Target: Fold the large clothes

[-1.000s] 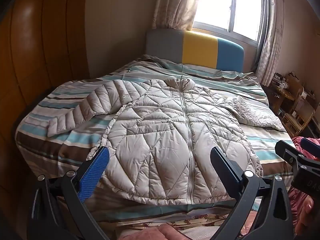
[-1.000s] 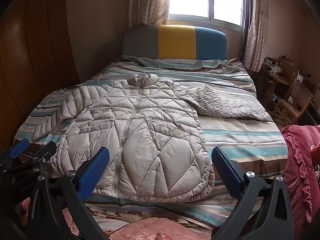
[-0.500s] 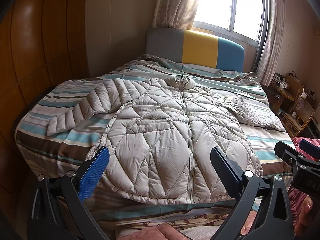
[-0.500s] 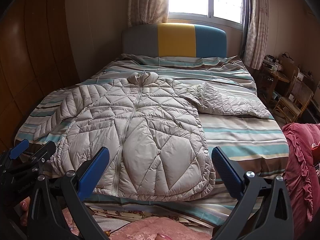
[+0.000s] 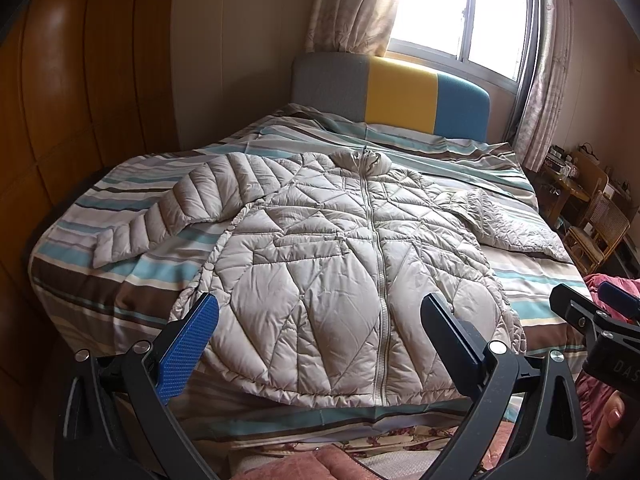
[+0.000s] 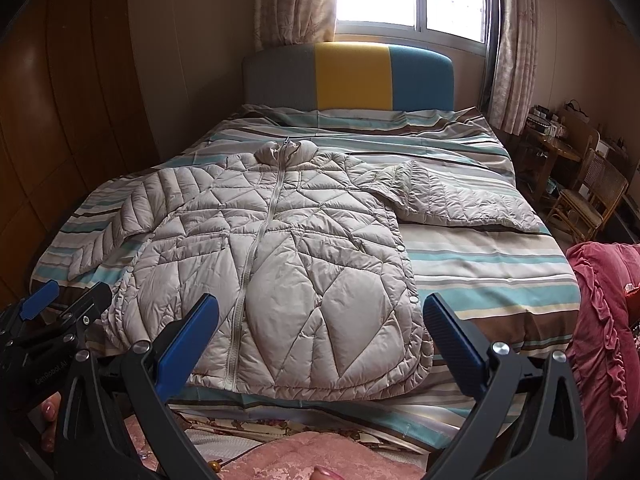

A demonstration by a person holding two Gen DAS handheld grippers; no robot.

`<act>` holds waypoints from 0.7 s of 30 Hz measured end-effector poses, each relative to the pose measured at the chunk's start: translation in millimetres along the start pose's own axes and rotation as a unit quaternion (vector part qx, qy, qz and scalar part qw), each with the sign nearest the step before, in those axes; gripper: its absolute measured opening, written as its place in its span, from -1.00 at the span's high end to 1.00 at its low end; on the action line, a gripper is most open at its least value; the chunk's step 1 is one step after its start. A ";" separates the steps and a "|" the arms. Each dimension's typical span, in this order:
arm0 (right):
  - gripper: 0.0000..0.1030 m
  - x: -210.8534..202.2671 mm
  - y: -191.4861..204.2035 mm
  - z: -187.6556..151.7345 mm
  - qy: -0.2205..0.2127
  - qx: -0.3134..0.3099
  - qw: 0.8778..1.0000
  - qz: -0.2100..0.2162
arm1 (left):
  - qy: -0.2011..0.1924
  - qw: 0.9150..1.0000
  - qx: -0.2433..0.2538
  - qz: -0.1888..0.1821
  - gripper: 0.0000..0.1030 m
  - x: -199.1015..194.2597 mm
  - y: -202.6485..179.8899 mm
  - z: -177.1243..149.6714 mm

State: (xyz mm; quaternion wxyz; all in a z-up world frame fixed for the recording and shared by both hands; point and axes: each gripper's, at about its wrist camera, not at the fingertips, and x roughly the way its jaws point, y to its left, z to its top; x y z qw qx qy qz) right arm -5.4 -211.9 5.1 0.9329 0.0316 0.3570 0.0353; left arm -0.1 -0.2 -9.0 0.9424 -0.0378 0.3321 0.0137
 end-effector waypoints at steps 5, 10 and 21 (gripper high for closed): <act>-0.97 1.9 -1.6 -0.3 0.003 0.001 1.000 0.001 | 0.001 1.000 0.000 0.000 -0.94 -0.2 -0.7 1.1; -0.97 3.3 -2.0 -0.3 0.006 0.003 1.000 0.002 | 0.004 1.000 -0.001 0.000 -0.94 -0.9 -0.8 -0.8; -0.97 3.8 -1.6 -0.6 0.011 0.005 1.000 0.002 | 0.009 1.000 -0.002 0.001 -0.94 -0.4 -0.9 -3.3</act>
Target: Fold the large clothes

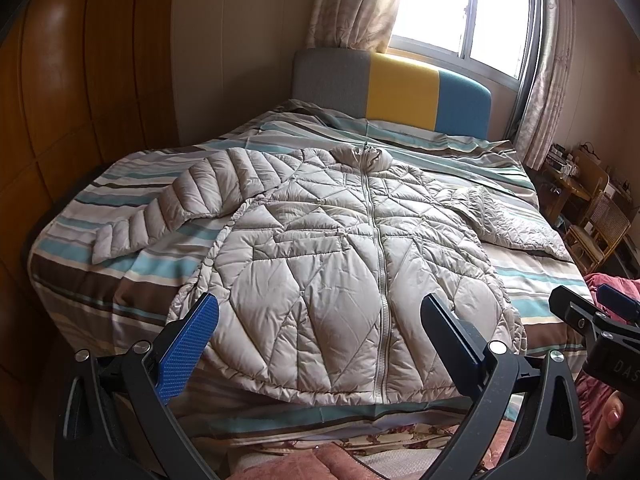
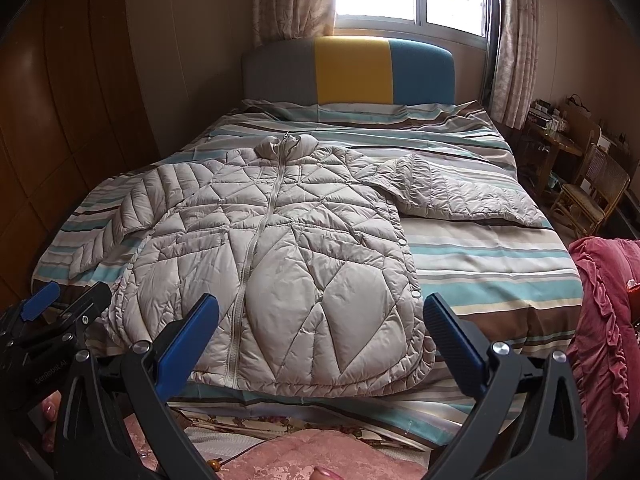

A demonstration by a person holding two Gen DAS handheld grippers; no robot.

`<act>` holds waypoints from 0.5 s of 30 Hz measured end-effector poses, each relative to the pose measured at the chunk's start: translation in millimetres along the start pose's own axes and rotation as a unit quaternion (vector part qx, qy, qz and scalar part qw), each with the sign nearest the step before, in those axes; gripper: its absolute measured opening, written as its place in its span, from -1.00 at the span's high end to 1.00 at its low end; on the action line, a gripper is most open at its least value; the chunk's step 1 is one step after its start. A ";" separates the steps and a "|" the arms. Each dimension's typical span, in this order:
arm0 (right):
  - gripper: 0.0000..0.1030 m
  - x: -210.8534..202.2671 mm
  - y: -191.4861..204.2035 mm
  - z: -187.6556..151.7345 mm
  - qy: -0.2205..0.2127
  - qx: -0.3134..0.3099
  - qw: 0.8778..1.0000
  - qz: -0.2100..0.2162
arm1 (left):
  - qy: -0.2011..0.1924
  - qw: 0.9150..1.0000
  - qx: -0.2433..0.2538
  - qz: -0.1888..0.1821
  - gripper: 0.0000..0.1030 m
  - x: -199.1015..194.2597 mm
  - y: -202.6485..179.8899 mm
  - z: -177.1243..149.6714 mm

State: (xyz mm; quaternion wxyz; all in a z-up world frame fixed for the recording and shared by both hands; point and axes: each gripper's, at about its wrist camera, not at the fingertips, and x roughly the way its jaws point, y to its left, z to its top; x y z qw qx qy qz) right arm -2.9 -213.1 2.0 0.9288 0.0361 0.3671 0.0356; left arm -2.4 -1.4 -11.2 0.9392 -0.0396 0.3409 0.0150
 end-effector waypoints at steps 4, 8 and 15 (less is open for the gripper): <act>-0.97 0.1 0.2 -0.3 0.001 0.000 1.000 0.001 | 0.003 1.000 0.000 0.000 -0.94 1.0 -0.4 0.5; -0.97 1.5 0.0 0.2 0.004 0.001 1.000 0.001 | 0.008 1.000 -0.002 0.000 -0.94 2.3 -1.7 1.1; -0.97 3.3 -0.3 -0.6 0.005 0.002 1.000 0.002 | 0.011 1.000 -0.003 0.000 -0.94 3.4 -1.2 2.3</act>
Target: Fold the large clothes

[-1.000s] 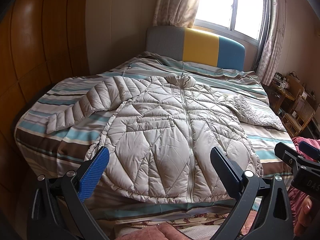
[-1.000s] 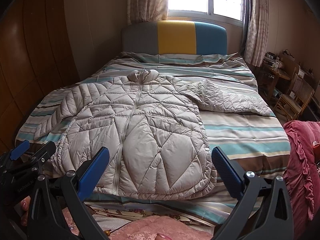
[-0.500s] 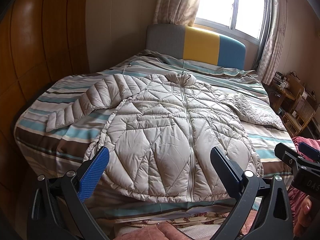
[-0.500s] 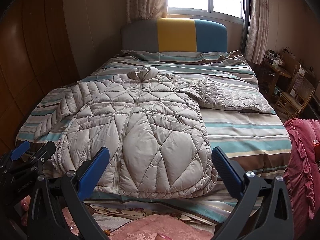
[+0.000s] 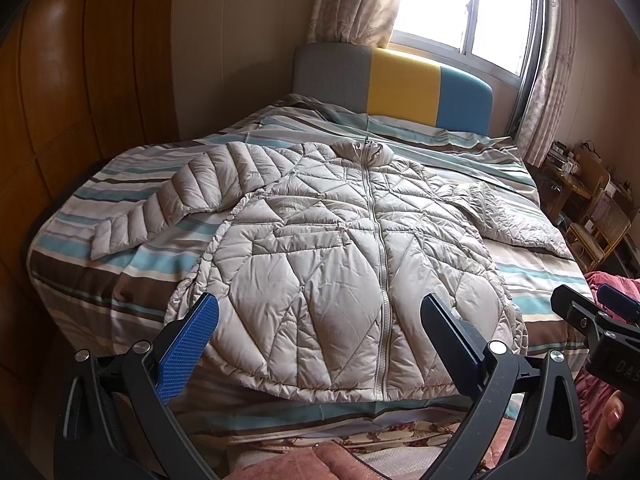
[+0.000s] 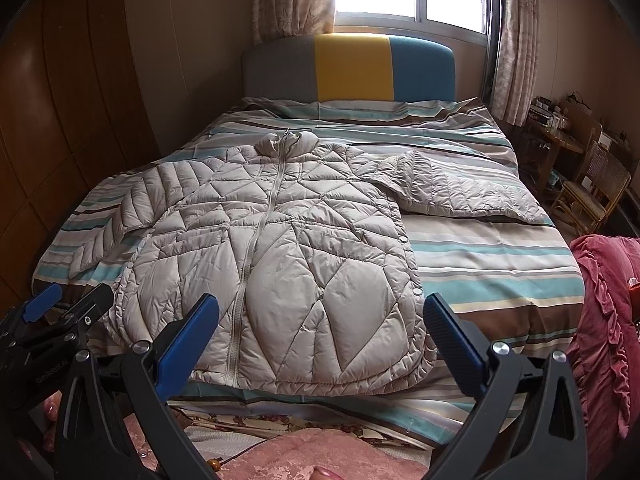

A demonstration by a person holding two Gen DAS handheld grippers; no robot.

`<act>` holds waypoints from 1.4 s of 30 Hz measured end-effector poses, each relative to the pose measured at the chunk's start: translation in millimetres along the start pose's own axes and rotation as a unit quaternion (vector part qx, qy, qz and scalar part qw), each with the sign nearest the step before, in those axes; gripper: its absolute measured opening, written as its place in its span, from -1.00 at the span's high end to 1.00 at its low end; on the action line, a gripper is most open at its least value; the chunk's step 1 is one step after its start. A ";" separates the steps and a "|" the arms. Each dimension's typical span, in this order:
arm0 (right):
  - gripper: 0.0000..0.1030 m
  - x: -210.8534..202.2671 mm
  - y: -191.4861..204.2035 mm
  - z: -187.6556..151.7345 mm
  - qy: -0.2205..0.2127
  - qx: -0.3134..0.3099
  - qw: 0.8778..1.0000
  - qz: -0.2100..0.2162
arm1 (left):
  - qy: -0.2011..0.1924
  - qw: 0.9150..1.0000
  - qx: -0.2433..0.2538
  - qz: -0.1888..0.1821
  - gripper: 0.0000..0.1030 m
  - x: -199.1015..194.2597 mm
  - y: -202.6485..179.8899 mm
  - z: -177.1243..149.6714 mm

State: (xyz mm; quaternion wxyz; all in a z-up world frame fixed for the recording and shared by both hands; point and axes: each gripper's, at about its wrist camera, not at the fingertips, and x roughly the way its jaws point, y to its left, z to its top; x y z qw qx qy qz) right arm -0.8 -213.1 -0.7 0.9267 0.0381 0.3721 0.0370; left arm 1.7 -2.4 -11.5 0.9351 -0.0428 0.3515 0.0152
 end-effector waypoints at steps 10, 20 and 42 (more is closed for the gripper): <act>-0.97 7.8 -1.0 -1.9 0.011 0.002 1.000 0.005 | 0.008 1.000 -0.002 -0.001 -0.94 3.5 2.0 -1.1; -0.97 68.1 -23.8 7.8 0.033 0.007 0.999 -0.005 | 0.057 0.998 -0.031 -0.018 -0.94 46.5 17.1 10.2; -0.96 280.6 -279.5 58.8 0.044 0.206 0.950 -0.229 | 0.059 0.984 -0.032 0.166 -0.94 304.2 69.2 106.0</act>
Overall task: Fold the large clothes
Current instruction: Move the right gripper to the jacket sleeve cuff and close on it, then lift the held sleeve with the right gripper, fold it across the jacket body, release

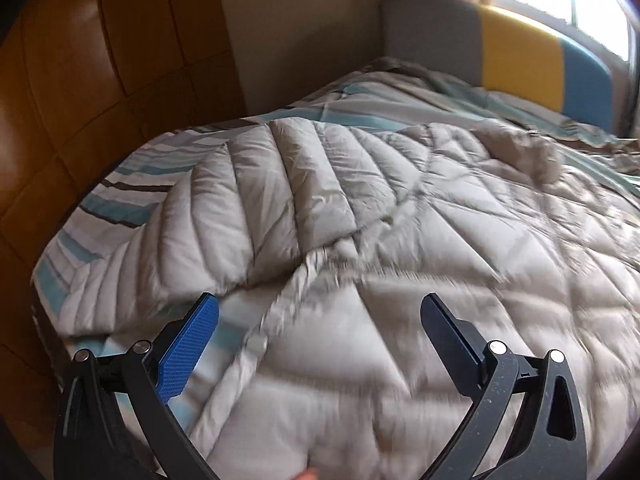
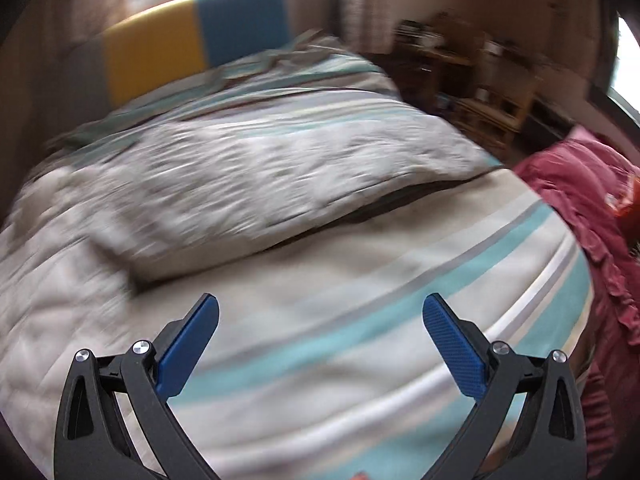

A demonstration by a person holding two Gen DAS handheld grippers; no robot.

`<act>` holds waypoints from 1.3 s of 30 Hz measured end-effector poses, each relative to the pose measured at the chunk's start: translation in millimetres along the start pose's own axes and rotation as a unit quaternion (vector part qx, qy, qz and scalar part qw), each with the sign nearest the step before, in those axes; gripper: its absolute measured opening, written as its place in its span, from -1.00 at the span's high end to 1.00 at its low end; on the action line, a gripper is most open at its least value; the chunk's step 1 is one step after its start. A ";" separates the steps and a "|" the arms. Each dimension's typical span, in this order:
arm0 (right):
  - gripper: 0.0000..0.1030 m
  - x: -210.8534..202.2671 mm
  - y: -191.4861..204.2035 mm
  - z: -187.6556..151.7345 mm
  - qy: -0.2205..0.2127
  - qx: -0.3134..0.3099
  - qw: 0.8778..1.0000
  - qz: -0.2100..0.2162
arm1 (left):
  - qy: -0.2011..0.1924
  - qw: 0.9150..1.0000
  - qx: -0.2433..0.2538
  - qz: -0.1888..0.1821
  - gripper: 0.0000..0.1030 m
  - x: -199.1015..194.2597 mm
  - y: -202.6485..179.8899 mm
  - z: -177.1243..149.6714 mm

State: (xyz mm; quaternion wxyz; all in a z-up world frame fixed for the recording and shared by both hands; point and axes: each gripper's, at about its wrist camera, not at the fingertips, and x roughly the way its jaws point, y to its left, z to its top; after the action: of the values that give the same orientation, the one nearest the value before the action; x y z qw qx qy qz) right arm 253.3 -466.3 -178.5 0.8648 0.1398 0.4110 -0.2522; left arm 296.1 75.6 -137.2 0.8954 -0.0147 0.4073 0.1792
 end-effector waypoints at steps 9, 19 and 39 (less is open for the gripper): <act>-0.86 50.0 -44.4 56.3 -0.023 0.068 0.995 -0.069 | 0.038 0.999 -0.009 0.033 -0.94 65.7 -1.4 10.5; -0.70 96.9 -44.2 74.4 0.006 0.120 0.991 -0.065 | 0.059 0.996 -0.056 -0.026 -0.94 82.5 16.3 -4.0; 0.75 77.1 11.7 78.5 -0.075 0.011 0.993 -0.092 | 0.061 0.998 -0.030 0.003 -0.94 83.9 2.4 -2.9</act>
State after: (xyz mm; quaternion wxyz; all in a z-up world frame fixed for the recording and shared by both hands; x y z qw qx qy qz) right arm 351.2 -516.6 -189.5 0.8647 0.0915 0.3533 -0.3450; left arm 343.9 103.2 -200.4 0.8674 -0.0509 0.4558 0.1931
